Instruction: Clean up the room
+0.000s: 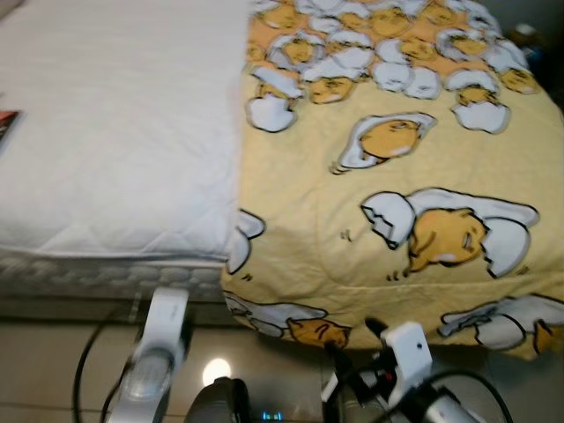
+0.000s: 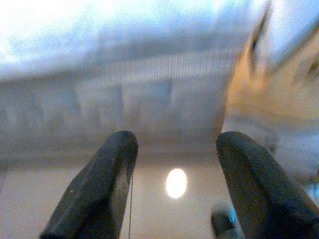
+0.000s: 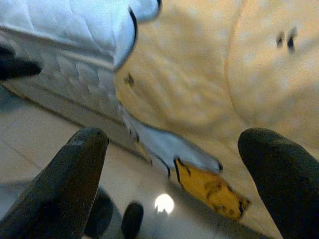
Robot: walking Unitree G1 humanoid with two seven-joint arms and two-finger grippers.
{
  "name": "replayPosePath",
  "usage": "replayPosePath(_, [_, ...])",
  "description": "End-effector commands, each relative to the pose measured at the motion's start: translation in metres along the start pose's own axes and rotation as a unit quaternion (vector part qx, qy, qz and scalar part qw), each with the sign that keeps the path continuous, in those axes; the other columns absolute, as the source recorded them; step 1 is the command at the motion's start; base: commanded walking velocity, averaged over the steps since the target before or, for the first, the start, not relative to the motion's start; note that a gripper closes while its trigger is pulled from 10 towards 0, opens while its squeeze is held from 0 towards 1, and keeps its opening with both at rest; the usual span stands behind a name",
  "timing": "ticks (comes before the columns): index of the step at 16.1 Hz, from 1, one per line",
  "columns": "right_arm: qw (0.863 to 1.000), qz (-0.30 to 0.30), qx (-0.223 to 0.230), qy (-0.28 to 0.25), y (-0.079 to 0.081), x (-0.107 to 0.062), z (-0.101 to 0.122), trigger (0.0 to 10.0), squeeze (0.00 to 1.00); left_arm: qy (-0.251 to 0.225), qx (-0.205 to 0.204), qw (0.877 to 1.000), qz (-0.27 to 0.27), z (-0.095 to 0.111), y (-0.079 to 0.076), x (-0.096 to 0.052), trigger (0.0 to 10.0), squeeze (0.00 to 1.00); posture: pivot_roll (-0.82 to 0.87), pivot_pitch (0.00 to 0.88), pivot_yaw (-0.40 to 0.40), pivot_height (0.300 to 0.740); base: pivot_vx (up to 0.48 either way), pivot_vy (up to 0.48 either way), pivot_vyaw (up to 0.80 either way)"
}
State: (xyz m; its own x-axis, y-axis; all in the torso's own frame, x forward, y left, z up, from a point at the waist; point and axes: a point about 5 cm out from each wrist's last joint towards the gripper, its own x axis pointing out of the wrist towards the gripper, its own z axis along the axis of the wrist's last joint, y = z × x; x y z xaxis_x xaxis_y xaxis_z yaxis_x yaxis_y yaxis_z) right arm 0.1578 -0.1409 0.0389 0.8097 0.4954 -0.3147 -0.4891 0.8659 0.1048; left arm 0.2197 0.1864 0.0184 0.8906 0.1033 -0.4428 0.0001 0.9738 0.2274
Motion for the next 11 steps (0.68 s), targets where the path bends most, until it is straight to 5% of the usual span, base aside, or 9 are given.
replayPosePath(1, [0.999,-0.023,-0.01,-0.023,-0.008,0.005,0.009,10.0,0.0,-0.06,0.004,0.998,-0.015,0.028,-0.005,0.003,10.0,0.76,-0.1,0.099,0.02,0.71,0.0,0.0,0.0])
replayPosePath(2, [0.998,-0.04,-0.016,-0.045,-0.013,0.012,0.019,10.0,0.0,-0.092,0.005,0.996,-0.008,0.046,-0.004,0.008,10.0,0.0,-0.09,0.081,0.018,0.71,0.0,0.0,0.0])
replayPosePath(7, [0.976,-0.118,0.002,-0.181,-0.035,0.044,0.084,10.0,0.0,-0.24,0.001,0.971,0.005,0.124,-0.002,0.016,10.0,0.0,-0.04,0.0,0.011,0.71,0.0,0.0,0.0])
replayPosePath(11, [0.965,-0.166,0.007,-0.205,-0.048,0.046,0.09,10.0,0.0,-0.291,0.015,0.956,0.013,0.142,0.003,0.007,10.0,0.0,-0.02,0.0,0.01,0.71,0.0,0.0,0.0])
